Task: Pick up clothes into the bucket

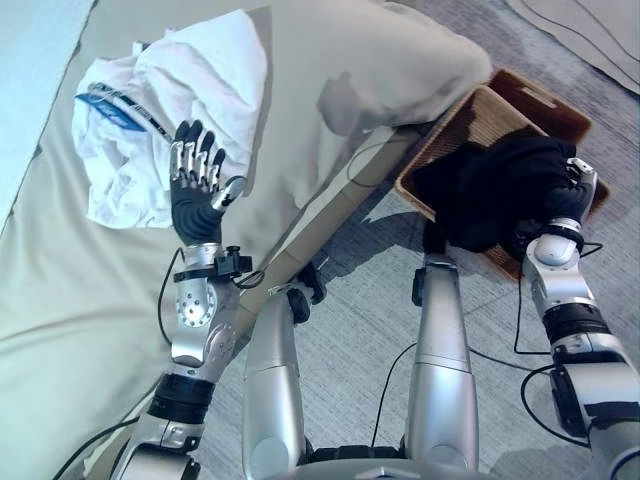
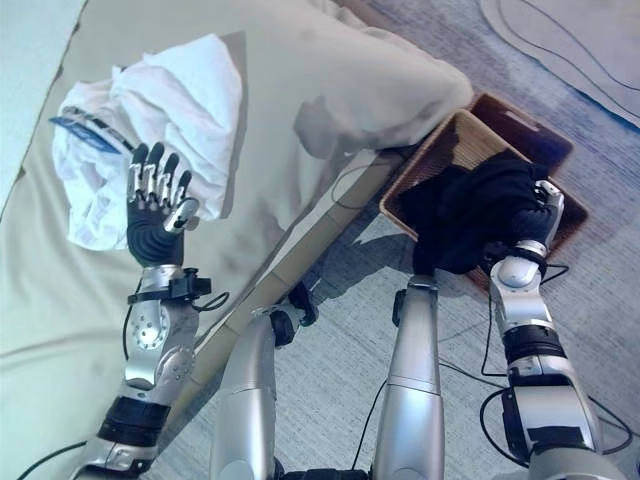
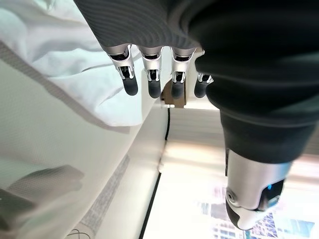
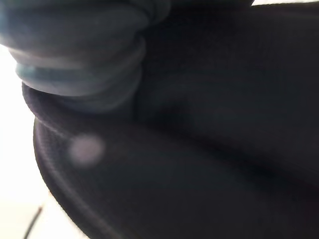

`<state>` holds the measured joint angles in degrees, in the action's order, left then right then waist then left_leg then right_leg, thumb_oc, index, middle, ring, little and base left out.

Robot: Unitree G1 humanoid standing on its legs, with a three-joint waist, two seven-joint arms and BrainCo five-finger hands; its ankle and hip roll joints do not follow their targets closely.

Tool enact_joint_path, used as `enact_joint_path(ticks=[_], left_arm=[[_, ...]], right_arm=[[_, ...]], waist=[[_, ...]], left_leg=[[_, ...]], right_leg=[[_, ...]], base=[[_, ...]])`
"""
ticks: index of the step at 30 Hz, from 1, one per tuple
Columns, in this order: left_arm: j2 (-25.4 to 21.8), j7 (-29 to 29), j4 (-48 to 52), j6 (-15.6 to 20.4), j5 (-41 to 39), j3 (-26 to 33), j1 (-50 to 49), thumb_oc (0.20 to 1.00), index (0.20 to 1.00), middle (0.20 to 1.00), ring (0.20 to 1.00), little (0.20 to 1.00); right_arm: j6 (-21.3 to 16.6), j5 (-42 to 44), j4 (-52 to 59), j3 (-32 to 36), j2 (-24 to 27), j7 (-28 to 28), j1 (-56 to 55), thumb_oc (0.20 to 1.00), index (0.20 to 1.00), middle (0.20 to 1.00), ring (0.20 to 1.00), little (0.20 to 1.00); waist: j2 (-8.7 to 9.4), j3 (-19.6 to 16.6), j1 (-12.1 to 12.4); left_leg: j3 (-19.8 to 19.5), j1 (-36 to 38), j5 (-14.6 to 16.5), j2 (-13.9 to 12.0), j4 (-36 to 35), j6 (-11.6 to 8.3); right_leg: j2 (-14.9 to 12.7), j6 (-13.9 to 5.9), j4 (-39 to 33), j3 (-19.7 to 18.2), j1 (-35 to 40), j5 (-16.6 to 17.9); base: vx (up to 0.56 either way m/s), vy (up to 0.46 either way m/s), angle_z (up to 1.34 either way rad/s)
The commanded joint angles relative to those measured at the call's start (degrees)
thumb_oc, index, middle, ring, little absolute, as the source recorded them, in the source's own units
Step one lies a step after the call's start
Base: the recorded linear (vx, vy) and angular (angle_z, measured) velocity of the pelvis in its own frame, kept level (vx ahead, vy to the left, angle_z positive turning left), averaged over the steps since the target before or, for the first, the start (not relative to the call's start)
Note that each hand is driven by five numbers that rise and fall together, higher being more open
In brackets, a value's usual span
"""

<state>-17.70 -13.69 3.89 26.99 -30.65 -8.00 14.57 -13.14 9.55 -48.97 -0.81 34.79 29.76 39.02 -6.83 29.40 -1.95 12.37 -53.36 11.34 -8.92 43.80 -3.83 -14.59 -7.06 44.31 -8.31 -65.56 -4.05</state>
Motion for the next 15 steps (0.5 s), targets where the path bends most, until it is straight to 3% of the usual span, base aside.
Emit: enact_joint_path(ticks=[1, 14, 15], left_arm=[[-0.61, -0.14, 3.80, 3.97, -0.85, -0.50, -1.77, 1.000, 1.000, 1.000, 1.000, 1.000], [-0.62, -0.89, 4.57, 3.63, -0.68, -0.77, -1.66, 1.000, 1.000, 1.000, 1.000, 1.000], [-0.63, -0.90, 4.58, 3.62, -0.67, -0.76, -1.67, 1.000, 1.000, 1.000, 1.000, 1.000]], right_arm=[[-0.68, -1.11, -1.21, -3.37, 3.78, -0.56, 2.04, 0.200, 0.200, 0.200, 0.200, 0.200], [2.08, -3.10, -9.22, -8.08, 5.05, -1.40, 7.00, 0.200, 0.200, 0.200, 0.200, 0.200], [2.07, -3.10, -9.25, -8.09, 5.03, -1.41, 7.01, 0.351, 0.351, 0.351, 0.351, 0.351]], waist=[[-2.12, -5.85, -0.09], [-1.86, -6.79, 0.21], [-1.84, -6.81, 0.20]], left_leg=[[1.06, -3.39, 9.87, 2.30, 10.02, 4.25], [1.09, -5.09, 8.91, 2.57, 8.86, 4.21], [1.10, -5.08, 8.89, 2.58, 8.82, 4.22]], right_leg=[[0.16, 0.14, 3.95, -0.69, -1.65, -2.95], [-0.16, 0.24, 3.04, -0.24, -3.03, -2.42], [-0.16, 0.24, 3.01, -0.24, -3.03, -2.40]], base=[[-0.01, 0.010, 0.07], [0.00, -0.001, -0.02], [0.00, 0.000, 0.00]])
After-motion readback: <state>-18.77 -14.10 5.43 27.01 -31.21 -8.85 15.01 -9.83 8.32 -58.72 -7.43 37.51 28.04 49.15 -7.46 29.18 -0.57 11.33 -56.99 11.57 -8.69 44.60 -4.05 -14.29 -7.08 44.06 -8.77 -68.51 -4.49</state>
